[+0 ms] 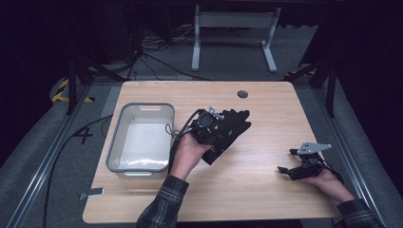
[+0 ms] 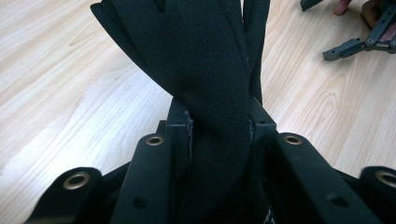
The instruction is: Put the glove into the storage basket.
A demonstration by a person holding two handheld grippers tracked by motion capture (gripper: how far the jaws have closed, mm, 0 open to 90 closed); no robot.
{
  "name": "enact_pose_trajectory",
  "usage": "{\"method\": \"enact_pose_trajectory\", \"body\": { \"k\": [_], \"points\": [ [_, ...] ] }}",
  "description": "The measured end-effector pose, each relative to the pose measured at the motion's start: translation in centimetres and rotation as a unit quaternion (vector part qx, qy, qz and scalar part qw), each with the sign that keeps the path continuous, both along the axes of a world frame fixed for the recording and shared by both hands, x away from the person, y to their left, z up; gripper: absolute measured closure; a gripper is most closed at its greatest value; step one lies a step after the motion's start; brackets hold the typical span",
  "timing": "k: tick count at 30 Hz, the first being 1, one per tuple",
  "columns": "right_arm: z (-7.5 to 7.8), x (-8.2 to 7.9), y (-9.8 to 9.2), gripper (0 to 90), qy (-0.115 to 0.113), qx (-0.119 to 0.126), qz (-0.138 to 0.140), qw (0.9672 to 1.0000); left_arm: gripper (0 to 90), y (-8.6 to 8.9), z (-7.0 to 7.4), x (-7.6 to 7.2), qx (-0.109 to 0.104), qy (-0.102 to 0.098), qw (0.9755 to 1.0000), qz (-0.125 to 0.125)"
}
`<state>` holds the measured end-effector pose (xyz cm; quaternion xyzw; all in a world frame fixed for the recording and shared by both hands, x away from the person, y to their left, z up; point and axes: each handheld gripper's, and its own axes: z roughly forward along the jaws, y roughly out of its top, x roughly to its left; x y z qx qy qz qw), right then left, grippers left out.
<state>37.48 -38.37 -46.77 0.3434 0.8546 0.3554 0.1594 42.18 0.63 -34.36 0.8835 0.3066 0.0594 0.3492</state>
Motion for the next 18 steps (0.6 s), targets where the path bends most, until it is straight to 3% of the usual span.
{"method": "enact_pose_trajectory", "body": {
  "k": [8, 18],
  "points": [
    [0.0, 0.0, 0.0, 5.9, 0.0, 0.0, 0.0, 1.0, 70.2, 2.2, 0.8, 0.0, -0.005, -0.005, 0.9997, 0.023],
    [0.0, 0.0, 0.0, 5.9, 0.0, 0.0, 0.0, 1.0, 70.2, 6.5, 1.8, -0.1, -0.008, -0.014, 0.9975, 0.068]
  ]
}}
